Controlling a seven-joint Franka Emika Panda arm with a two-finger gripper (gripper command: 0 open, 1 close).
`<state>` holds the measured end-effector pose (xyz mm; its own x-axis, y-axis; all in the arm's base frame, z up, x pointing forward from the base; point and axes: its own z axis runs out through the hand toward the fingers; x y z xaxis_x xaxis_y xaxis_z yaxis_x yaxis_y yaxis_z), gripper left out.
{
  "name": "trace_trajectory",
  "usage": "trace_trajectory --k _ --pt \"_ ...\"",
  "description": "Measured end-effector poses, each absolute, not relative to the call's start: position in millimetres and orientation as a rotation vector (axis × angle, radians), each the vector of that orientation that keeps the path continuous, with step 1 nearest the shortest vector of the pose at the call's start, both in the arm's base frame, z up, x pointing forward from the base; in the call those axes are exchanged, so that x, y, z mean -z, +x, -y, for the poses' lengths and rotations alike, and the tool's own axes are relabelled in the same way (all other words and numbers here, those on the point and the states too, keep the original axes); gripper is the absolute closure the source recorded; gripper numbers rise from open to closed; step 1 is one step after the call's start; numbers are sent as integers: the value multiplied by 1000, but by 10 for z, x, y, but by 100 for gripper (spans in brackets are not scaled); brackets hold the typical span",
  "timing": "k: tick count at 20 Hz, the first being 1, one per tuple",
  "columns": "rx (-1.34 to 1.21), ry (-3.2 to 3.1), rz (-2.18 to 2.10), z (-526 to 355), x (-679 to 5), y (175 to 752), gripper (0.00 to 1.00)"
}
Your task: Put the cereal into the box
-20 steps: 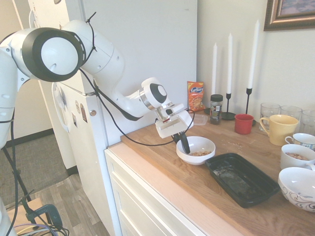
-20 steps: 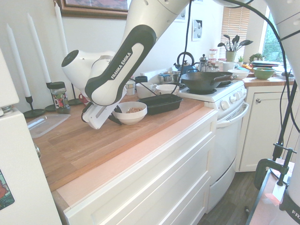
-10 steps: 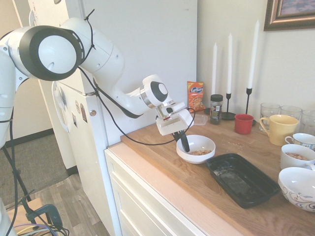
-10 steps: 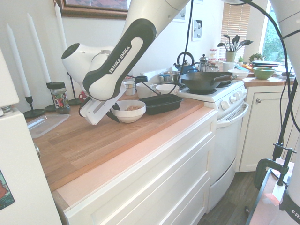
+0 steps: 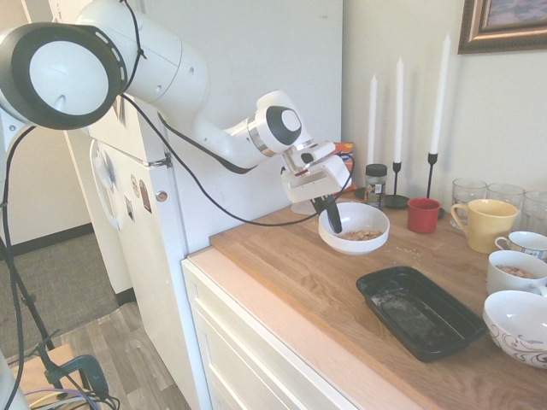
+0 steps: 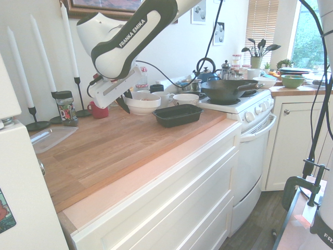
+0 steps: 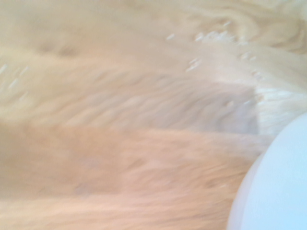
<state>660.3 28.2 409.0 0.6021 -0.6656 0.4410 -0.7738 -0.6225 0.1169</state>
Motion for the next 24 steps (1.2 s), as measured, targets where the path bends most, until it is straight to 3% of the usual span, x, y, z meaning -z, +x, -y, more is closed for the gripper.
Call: trace_trajectory --k 10,24 --pt "-441 2673 1410 537 -4474 6603 100" --pt "-314 2866 1728 1504 -4299 6529 100"
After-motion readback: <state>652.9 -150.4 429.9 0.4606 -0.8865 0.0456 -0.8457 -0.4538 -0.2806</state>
